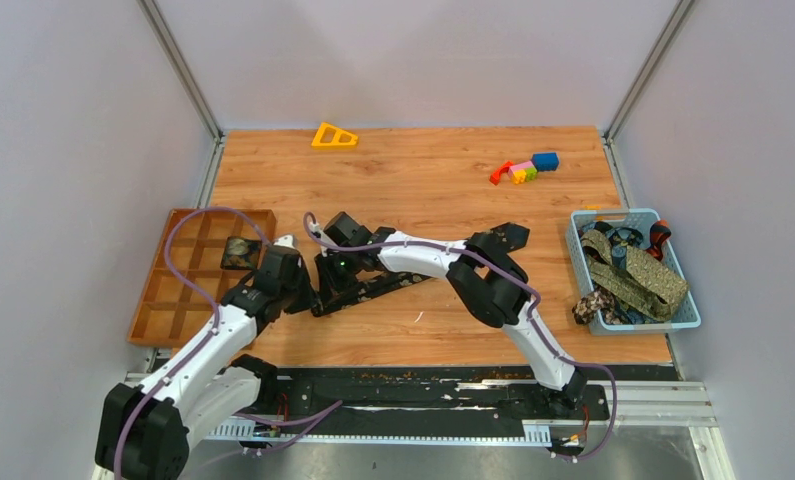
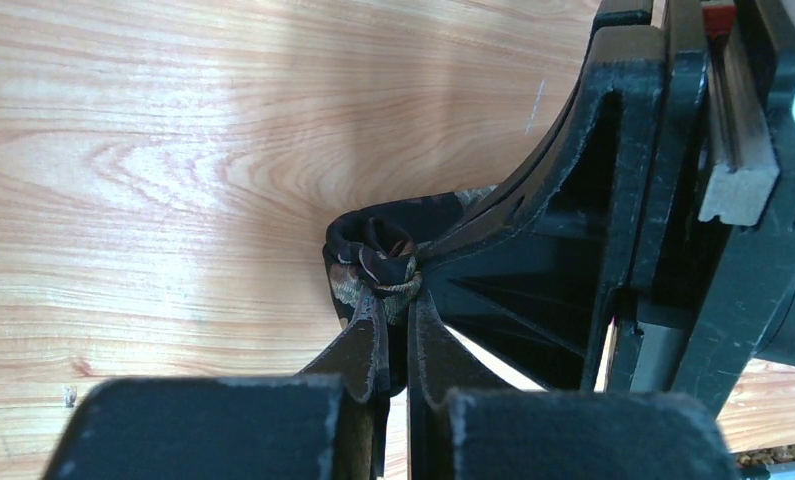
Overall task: Roll the ties
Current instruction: Roll the tie at the center of the board.
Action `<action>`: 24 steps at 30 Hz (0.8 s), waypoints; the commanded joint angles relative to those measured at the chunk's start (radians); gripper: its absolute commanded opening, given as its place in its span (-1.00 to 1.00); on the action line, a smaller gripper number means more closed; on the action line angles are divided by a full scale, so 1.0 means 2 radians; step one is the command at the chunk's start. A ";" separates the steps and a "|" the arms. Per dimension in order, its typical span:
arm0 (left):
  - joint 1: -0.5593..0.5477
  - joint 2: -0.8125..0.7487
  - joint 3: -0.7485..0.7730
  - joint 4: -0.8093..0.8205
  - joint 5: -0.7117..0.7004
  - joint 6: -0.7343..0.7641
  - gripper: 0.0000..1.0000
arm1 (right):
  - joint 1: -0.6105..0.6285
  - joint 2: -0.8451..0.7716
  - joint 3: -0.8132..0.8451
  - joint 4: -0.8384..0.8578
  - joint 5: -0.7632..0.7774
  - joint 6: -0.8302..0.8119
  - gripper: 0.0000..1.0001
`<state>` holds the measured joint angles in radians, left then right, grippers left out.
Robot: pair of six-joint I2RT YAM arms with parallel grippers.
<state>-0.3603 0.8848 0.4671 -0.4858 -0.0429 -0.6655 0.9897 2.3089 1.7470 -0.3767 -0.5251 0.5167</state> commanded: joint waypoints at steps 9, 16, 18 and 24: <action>-0.052 0.071 0.040 0.044 -0.032 -0.010 -1.00 | -0.004 -0.026 -0.027 0.048 -0.029 0.005 -1.00; -0.060 0.092 0.039 0.053 -0.041 -0.015 -1.00 | -0.014 -0.061 -0.051 0.037 -0.009 -0.010 -1.00; -0.062 0.097 0.038 0.058 -0.041 -0.016 -1.00 | -0.018 -0.074 -0.057 0.031 -0.002 -0.015 -0.96; -0.065 0.108 0.037 0.068 -0.042 -0.020 -1.00 | -0.029 -0.115 -0.079 0.012 0.022 -0.031 -0.85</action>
<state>-0.4797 1.0809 0.5301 -0.3950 -0.1200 -0.6830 0.9424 2.1956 1.6001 -0.3603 -0.5037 0.4938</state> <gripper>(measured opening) 0.039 0.062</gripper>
